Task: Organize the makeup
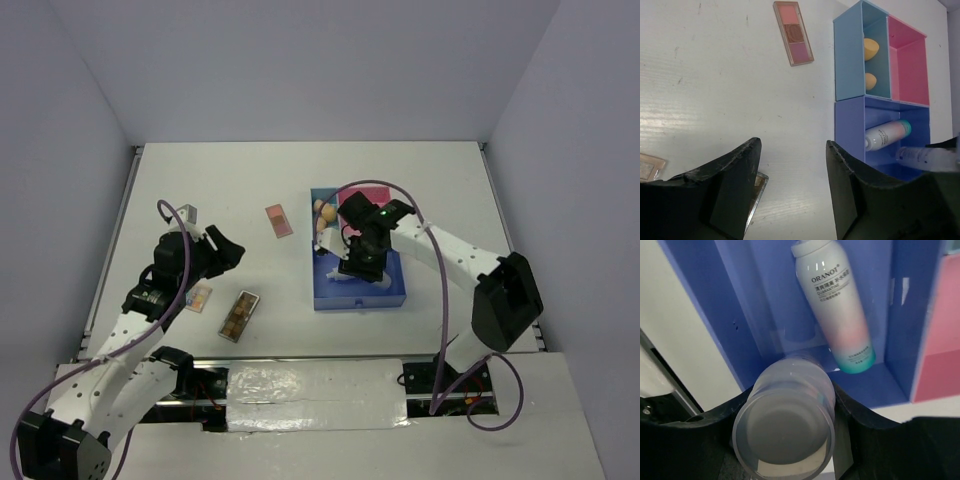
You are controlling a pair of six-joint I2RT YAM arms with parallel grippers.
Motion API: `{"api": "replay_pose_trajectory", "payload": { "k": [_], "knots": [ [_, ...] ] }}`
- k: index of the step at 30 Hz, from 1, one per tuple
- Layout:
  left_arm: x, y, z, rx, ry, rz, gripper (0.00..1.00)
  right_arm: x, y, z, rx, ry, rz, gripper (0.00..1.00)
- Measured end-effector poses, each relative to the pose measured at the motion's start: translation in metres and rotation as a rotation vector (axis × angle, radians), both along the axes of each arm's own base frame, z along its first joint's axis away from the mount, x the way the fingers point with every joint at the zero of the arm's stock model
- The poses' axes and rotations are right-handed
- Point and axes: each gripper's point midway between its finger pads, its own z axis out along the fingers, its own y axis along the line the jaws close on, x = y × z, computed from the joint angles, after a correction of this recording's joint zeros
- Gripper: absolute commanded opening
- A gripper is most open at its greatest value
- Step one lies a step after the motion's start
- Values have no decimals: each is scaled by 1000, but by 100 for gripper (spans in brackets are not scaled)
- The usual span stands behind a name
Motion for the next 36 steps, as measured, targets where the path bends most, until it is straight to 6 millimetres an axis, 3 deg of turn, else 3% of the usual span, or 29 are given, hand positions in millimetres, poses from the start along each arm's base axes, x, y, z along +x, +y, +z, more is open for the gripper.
{"api": "replay_pose_trajectory", "payload": {
  "k": [3, 7, 8, 9, 14, 17, 18, 21, 23, 25, 28, 29, 30, 32, 33, 36],
  "knots": [
    [0, 0, 0, 1, 2, 0, 68, 2, -4, -20, -88, 12, -3, 38],
    [-1, 1, -2, 6, 11, 3, 69, 7, -10, -31, -163, -10, -8, 60],
    [-2, 1, -3, 7, 13, 4, 69, 8, -11, -31, -172, -15, -13, 71],
    [-2, 2, -3, 8, 14, 5, 69, 9, -11, -31, -179, -20, -15, 99],
    [2, 0, -8, 9, 26, 0, 69, 11, -13, -30, -193, -36, -17, 100],
    [5, -3, -18, 14, 62, -12, 63, 11, -12, -25, -181, -49, -18, 100],
    [6, -5, -22, 16, 75, -16, 50, 11, -12, -21, -171, -59, -19, 100],
    [12, -10, -30, 19, 111, -40, 25, 18, -9, 2, -103, -132, -42, 100],
    [20, -16, -29, 25, 121, -65, 22, 29, -5, 27, -8, -197, -83, 100],
    [34, -22, -23, 28, 128, -88, 26, 49, -8, 60, 116, -260, -181, 100],
    [60, -33, -14, 43, 129, -125, 59, 87, -28, 106, 296, -302, -336, 73],
    [71, -36, -12, 54, 132, -133, 73, 94, -33, 114, 336, -302, -371, 53],
    [80, -39, -12, 66, 140, -142, 77, 108, -45, 125, 392, -304, -418, 45],
    [102, -47, -12, 93, 172, -146, 82, 114, -57, 127, 453, -276, -475, 35],
    [112, -51, -17, 111, 193, -147, 83, 113, -58, 125, 478, -251, -489, 35],
    [140, -68, -35, 178, 275, -156, 87, 101, -50, 114, 544, -177, -497, 55]
  ]
}}
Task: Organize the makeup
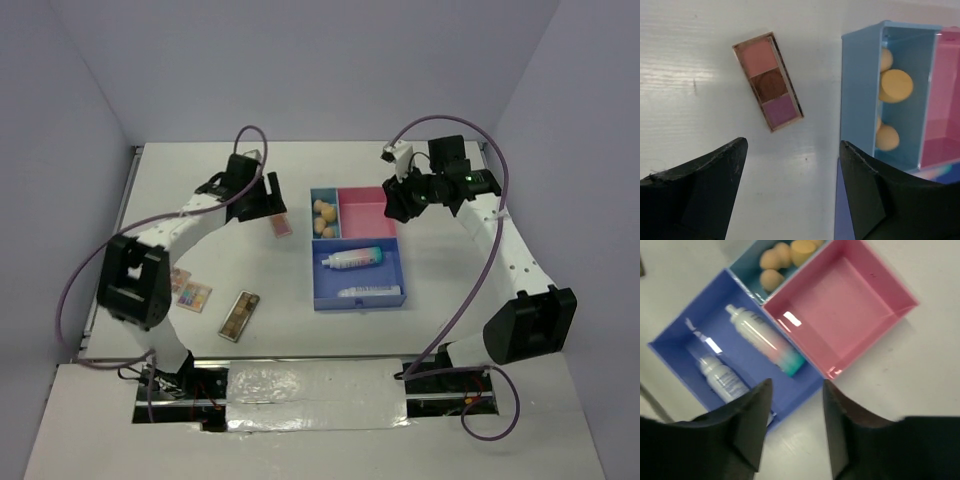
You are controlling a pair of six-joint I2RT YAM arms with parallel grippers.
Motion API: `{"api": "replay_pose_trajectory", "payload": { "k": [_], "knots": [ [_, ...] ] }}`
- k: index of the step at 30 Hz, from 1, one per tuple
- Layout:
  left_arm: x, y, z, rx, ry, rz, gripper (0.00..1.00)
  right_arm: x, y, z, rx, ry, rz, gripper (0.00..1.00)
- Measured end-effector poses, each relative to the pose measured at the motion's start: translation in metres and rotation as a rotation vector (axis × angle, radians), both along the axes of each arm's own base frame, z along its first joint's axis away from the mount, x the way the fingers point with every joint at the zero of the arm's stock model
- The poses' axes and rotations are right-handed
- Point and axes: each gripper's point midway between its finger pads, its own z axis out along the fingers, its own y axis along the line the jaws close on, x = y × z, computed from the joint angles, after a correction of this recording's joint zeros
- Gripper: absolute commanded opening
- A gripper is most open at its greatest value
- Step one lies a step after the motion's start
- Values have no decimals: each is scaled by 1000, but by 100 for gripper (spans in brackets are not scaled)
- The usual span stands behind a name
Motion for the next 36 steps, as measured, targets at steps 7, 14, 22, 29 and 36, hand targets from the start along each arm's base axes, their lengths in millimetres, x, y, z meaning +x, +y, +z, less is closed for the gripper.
{"api": "replay_pose_trajectory", "payload": {
  "k": [7, 14, 22, 29, 36],
  "knots": [
    [25, -23, -79, 168, 201, -12, 90, -17, 11, -4, 114, 29, -1, 67],
    [49, -24, -95, 226, 246, 14, 91, -7, 5, 4, 195, 12, -49, 69],
    [55, -17, -105, 284, 262, 44, 85, -6, 3, 2, 234, 28, -69, 69],
    [56, -8, -108, 331, 264, 64, 59, -6, 2, -1, 254, 39, -81, 69],
    [56, -5, -107, 353, 254, 67, 18, -9, 3, 5, 269, 19, -76, 69]
  ]
}}
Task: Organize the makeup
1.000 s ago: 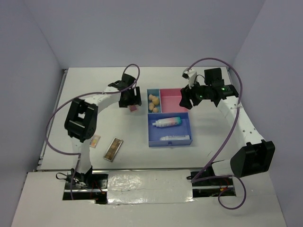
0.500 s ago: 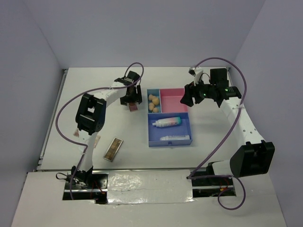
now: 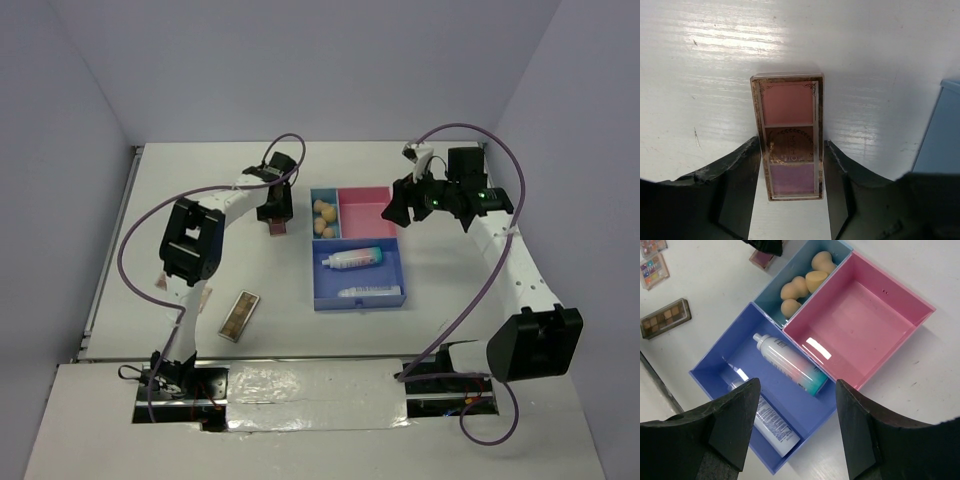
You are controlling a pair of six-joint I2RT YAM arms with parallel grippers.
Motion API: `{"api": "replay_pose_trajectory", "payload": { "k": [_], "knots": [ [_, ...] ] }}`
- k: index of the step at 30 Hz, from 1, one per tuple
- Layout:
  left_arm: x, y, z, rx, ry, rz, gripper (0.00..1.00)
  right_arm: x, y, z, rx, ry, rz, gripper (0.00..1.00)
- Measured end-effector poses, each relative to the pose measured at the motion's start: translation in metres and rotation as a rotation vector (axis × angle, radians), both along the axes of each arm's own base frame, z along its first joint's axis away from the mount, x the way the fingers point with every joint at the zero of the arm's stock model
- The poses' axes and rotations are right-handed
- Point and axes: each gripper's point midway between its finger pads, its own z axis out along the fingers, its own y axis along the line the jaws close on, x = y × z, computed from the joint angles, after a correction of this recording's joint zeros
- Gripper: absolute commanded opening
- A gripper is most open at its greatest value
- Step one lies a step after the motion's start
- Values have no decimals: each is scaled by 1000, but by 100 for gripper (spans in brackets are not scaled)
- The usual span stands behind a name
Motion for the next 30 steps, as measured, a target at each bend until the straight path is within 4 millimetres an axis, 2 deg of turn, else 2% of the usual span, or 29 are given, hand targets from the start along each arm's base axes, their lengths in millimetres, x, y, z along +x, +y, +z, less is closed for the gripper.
{"api": "replay_pose_trajectory", "payload": {
  "k": [3, 8, 11, 13, 17, 20, 23, 27, 30],
  "knots": [
    [-4, 2, 2, 4, -11, -18, 0, -2, -1, 3, 5, -8, -3, 69],
    [-38, 16, 12, 23, 8, -84, 0, -5, -2, 11, 17, -31, 0, 69],
    [-53, 13, 44, -27, -60, -152, 0, -7, -3, 15, 25, -47, 3, 69],
    [-56, 1, 78, -96, -149, -226, 0, -9, -2, 15, 31, -48, 9, 69],
    [-51, -40, 142, -253, -341, -394, 0, -12, 1, 17, 46, -49, 29, 69],
    [-49, -86, 166, -348, -421, -563, 0, -16, 5, 21, 63, -66, 66, 69],
    [-49, -137, 169, -406, -436, -720, 0, -24, 8, 26, 73, -92, 104, 69],
    [-39, -202, 154, -452, -425, -847, 1, -32, 10, 37, 69, -155, 145, 69],
    [-34, -230, 135, -468, -398, -877, 11, -35, 9, 42, 61, -186, 159, 69]
  ]
}}
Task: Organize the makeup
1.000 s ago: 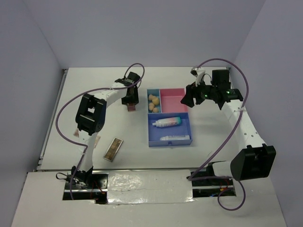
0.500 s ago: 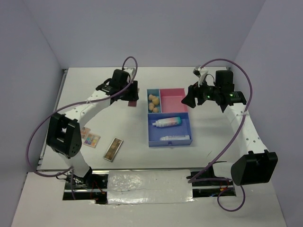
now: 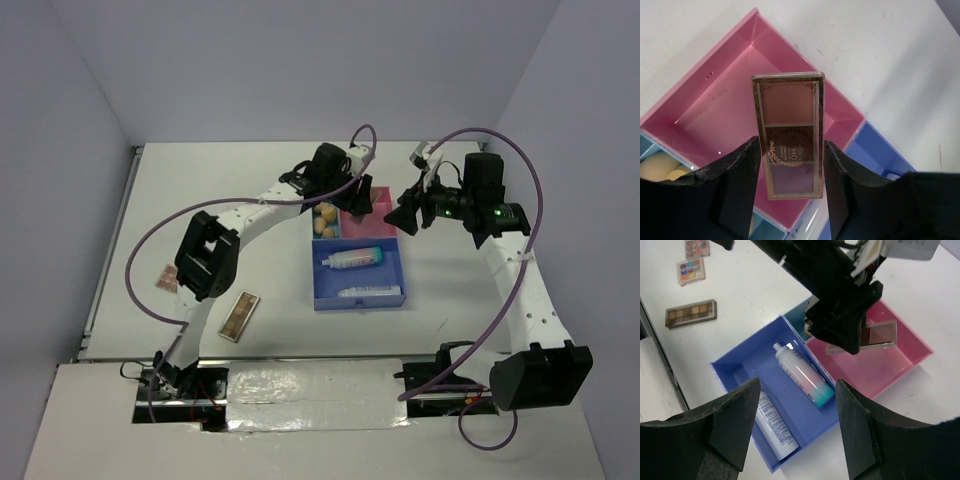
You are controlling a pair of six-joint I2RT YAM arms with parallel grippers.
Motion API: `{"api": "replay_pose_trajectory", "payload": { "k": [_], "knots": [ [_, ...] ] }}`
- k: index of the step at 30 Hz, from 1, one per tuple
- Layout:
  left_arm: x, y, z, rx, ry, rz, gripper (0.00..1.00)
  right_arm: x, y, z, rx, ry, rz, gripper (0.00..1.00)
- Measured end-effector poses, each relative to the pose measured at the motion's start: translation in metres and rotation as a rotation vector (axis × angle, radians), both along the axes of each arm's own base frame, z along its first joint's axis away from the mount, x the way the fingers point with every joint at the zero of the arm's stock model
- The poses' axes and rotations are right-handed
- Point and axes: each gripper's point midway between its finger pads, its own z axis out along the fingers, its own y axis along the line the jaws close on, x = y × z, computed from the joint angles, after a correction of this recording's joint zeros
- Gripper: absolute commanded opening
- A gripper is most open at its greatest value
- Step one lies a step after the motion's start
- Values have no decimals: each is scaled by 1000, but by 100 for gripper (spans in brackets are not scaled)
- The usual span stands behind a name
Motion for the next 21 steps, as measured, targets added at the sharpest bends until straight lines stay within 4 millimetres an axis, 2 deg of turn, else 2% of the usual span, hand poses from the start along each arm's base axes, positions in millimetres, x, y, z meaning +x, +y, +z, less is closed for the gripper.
{"api": "replay_pose_trajectory", "payload": {
  "k": [3, 4, 5, 7, 11, 15, 17, 21],
  "knots": [
    [7, -5, -21, 16, 45, 28, 23, -1, -3, 0, -6, -15, -3, 69],
    [11, -4, -26, 21, 61, 51, 33, -3, -4, -1, -7, -14, -6, 69],
    [14, -3, -30, 28, 69, 67, 35, -4, -5, -2, -7, -12, -8, 69],
    [19, -1, -34, 35, 87, 101, 39, -6, -5, -4, -7, -10, -9, 70],
    [26, 6, -34, 37, 111, 158, 53, -7, -5, -5, -7, -8, -10, 70],
    [27, 7, -34, 32, 128, 183, 56, -7, -5, -5, -7, -8, -10, 70],
    [26, 7, -36, 31, 139, 189, 61, -7, -5, -5, -6, -7, -9, 70],
    [23, 9, -43, 30, 165, 202, 62, -8, -5, -5, -4, -7, -7, 70]
  ]
}}
